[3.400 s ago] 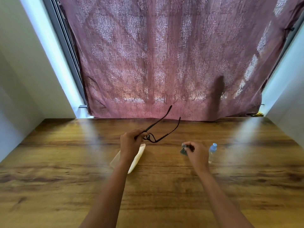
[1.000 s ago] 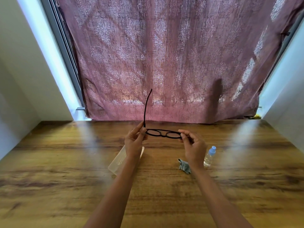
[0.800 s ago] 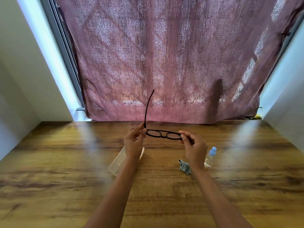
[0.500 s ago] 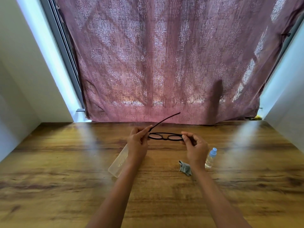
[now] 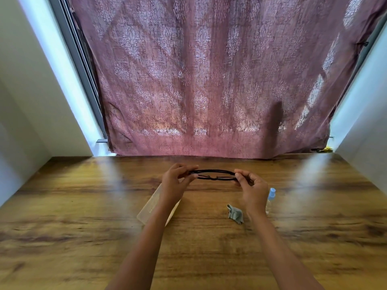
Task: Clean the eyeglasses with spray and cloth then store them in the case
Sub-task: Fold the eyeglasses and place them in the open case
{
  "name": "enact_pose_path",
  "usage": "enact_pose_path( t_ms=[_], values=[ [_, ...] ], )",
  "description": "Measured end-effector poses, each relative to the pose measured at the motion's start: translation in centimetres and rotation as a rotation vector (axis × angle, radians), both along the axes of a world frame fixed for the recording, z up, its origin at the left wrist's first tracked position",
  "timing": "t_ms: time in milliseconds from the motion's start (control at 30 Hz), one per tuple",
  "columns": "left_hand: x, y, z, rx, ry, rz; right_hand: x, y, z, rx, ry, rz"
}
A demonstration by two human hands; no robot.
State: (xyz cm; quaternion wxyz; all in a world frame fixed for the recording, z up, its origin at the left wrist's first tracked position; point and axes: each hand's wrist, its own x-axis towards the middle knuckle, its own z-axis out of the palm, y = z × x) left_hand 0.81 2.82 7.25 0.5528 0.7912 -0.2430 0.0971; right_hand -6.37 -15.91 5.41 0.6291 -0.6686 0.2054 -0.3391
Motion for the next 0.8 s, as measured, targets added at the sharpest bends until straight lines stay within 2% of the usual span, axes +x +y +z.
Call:
enact_pose_path(
  t_ms=[167, 467, 600, 800],
  values=[
    [0.2, 0.4, 1.3, 0.067, 0.093, -0.048, -0.1, -0.8, 0.8, 0.087, 0.037, 0.056],
    [0.7, 0.4, 2.1, -0.157, 0.436, -0.033, 0.1, -2.2, 2.8, 0.079, 0.058, 0.286],
    [0.6, 0.1, 2.0, -0.215, 0.542, -0.026, 0.1, -2.3, 2.7, 0.223, 0.037, 0.384],
    [0.5, 0.0, 1.3, -0.252, 0.643, -0.041, -0.1, -2.1, 2.9, 0.216, 0.035, 0.385]
  ],
)
